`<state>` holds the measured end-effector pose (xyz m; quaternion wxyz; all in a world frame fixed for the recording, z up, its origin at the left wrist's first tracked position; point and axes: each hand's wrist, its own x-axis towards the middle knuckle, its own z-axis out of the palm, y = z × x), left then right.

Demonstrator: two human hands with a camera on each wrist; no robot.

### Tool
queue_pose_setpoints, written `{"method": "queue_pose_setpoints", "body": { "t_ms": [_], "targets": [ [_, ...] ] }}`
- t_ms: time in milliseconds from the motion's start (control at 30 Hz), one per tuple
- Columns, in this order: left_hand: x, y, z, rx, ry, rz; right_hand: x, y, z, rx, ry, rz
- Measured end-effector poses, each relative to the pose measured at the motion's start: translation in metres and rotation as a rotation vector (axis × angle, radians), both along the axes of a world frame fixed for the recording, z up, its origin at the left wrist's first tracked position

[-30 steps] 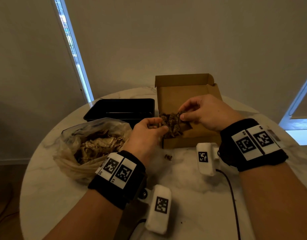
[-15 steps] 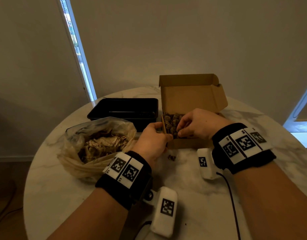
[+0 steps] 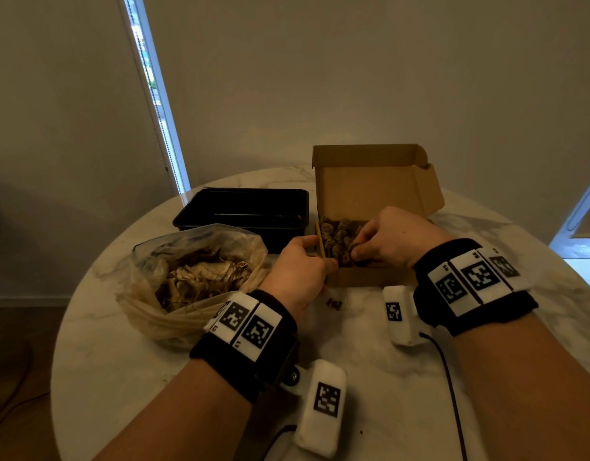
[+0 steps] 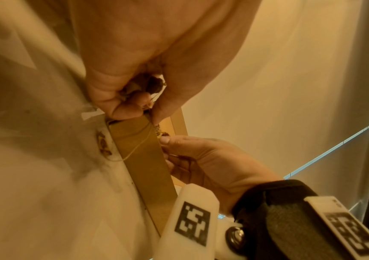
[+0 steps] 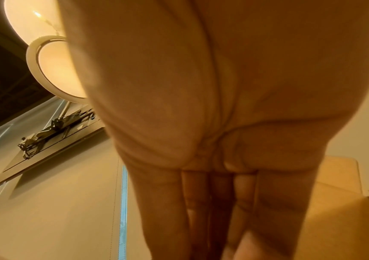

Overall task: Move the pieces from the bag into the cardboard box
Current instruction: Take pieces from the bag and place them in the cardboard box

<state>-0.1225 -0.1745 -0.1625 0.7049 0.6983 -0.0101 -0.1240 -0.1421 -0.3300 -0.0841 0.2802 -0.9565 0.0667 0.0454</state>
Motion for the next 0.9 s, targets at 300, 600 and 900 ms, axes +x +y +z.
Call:
{"method": "queue_pose_setpoints", "body": {
  "t_ms": [300,600,900],
  "targets": [
    [0.001,0.000,-0.001,0.005,-0.023,-0.003,0.001,0.001,0.000,0.041,-0.047,0.047],
    [0.002,0.000,-0.003,-0.008,0.001,-0.009,0.000,-0.007,0.011,0.247,-0.049,-0.089],
    [0.004,0.001,-0.004,-0.001,-0.003,-0.015,0.010,0.006,0.013,-0.011,0.189,-0.029]
  ]
}}
